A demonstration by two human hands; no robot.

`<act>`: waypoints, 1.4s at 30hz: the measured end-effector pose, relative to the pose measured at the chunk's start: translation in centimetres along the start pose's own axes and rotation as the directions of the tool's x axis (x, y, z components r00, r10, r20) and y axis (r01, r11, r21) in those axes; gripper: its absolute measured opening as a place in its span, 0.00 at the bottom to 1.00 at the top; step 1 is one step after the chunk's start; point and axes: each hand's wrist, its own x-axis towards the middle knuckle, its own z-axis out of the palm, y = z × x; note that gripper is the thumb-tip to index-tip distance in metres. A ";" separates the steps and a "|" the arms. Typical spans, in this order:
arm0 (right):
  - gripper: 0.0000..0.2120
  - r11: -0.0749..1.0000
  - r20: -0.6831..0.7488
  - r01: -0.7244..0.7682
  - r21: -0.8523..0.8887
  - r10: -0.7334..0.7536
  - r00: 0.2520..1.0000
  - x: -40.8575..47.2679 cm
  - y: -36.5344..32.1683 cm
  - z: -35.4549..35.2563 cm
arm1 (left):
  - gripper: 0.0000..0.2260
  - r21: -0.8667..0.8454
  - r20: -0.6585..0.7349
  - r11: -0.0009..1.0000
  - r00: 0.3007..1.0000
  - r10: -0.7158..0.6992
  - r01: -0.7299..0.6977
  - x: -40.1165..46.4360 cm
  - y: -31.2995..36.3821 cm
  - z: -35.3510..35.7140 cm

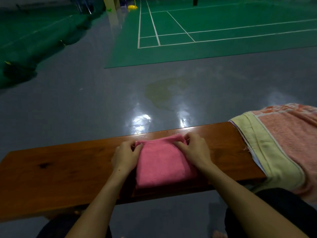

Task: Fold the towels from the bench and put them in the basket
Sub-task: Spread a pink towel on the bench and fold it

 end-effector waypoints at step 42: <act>0.31 0.735 0.460 0.641 -0.219 -0.502 0.733 -5.4 2.3 -4.0 | 0.24 0.434 0.414 0.642 0.773 0.481 -0.632 -6.3 -1.8 -1.8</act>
